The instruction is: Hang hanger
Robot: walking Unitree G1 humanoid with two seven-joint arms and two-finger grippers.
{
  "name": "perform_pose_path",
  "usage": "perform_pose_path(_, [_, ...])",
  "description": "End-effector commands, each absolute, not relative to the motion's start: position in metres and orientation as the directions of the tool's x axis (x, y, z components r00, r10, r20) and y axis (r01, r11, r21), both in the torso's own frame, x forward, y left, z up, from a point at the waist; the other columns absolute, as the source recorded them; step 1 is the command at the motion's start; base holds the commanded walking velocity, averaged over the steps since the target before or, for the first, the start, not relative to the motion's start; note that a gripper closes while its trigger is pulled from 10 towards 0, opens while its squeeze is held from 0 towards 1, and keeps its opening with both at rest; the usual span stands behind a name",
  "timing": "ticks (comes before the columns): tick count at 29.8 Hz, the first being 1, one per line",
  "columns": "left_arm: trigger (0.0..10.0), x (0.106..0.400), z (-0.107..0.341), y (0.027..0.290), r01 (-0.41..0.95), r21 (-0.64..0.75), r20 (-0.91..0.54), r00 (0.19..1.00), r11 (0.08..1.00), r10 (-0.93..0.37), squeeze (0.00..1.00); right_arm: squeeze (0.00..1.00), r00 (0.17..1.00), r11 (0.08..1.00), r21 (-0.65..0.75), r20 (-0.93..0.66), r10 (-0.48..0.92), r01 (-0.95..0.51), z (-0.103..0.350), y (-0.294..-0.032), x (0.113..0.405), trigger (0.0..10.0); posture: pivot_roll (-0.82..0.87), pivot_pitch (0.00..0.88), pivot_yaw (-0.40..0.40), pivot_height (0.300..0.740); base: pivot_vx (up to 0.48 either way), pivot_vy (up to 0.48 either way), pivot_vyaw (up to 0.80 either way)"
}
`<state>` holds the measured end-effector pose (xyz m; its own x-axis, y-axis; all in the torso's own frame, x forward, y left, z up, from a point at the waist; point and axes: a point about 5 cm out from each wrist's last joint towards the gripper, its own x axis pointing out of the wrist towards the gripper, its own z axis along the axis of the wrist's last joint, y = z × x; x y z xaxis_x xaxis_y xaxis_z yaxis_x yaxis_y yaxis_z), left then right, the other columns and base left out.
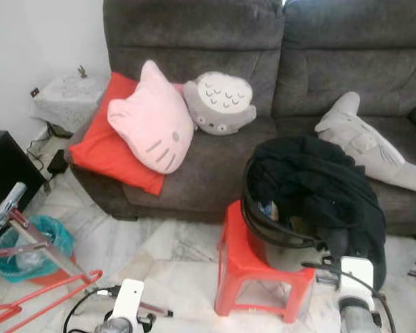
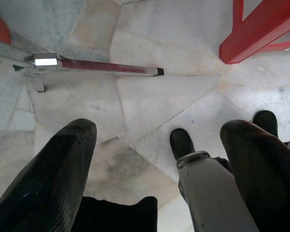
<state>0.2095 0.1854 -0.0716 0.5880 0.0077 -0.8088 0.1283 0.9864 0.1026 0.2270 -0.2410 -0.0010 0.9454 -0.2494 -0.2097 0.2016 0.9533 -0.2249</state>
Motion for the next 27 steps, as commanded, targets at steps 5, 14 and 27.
perform_pose_path(5, [10.0,0.206,-0.073,0.188,0.141,0.117,-0.819,0.574,0.983,0.015,0.00,0.00,0.954,0.958,-0.219,-0.194,-0.229,0.186,0.001,-0.239,0.228,10.0,-0.03,0.000,0.027,0.740,0.000,0.000,0.00])
perform_pose_path(14, [10.0,0.207,-0.073,0.188,0.141,0.118,-0.813,0.582,0.983,0.014,0.00,0.00,0.921,0.956,-0.209,-0.288,-0.262,0.206,-0.020,-0.239,0.207,10.0,-0.03,0.000,0.029,0.740,0.000,0.000,0.00])
perform_pose_path(27, [10.0,0.207,-0.072,0.190,0.136,0.115,-0.812,0.584,0.984,0.015,0.00,0.00,0.911,0.953,-0.199,-0.302,-0.282,0.229,-0.026,-0.233,0.205,10.0,-0.02,0.000,0.039,0.740,-0.130,0.000,0.00])
